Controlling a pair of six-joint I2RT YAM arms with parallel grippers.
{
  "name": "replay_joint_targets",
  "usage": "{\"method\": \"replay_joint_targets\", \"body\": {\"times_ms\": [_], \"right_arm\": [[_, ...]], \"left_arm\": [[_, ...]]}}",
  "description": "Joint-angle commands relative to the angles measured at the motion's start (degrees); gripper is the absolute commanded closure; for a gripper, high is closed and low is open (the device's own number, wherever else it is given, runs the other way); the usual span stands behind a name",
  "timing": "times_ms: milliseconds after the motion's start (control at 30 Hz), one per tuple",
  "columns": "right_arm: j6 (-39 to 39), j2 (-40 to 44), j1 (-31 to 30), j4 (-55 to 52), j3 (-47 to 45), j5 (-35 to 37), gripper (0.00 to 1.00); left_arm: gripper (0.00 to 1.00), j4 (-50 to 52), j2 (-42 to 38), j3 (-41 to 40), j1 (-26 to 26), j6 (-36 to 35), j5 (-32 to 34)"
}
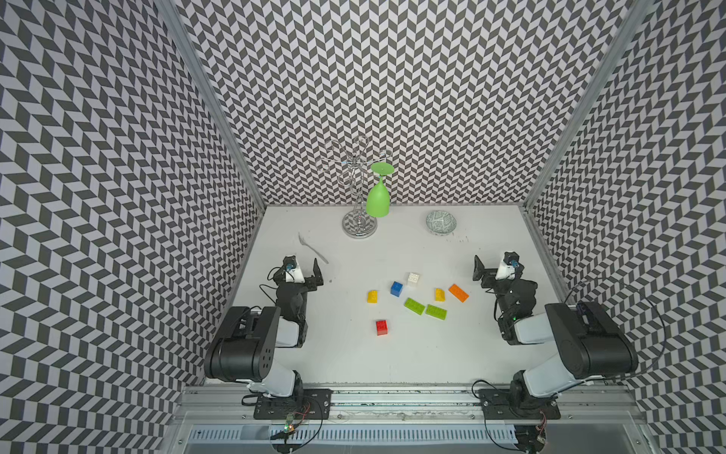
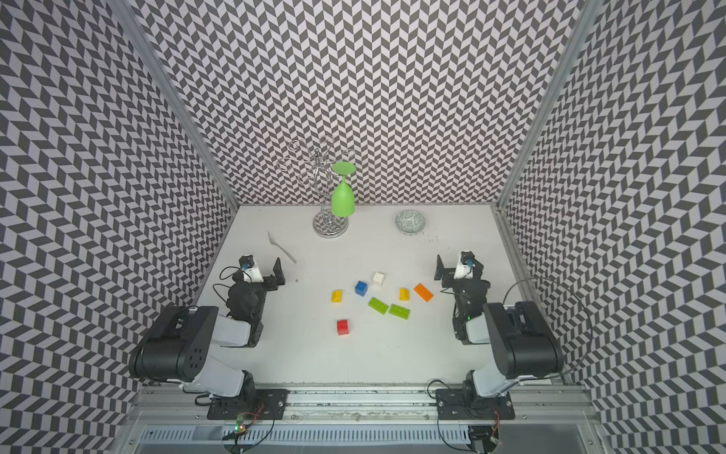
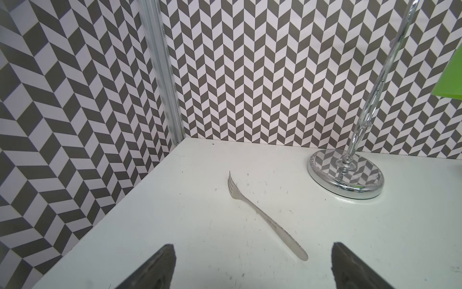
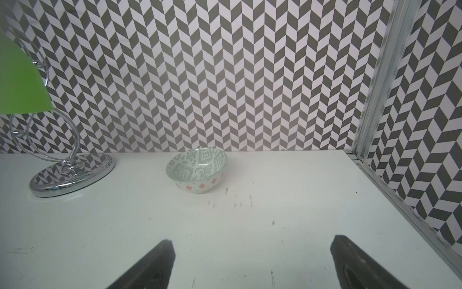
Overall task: Assemble a fork with lego
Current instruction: Pick up the lego brick from the center of the board.
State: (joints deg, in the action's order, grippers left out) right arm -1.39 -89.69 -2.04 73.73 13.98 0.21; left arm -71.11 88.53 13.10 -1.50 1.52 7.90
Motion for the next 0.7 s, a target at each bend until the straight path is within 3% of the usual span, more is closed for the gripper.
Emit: {"method": "replay_joint_targets", "body": {"times_ms": [0, 667], "right_arm": [[0.2, -0.1, 0.2, 2.1, 0.1, 0.1, 0.01], [0.2, -0.2, 0.2, 2.0, 0.2, 0.1, 0.00]], "left_arm": [[0.02, -1.4, 0.5, 1.1, -0.1, -0.2, 0.2], [0.02, -1.0, 0.6, 1.3, 0.0, -0.2, 0.0]]}}
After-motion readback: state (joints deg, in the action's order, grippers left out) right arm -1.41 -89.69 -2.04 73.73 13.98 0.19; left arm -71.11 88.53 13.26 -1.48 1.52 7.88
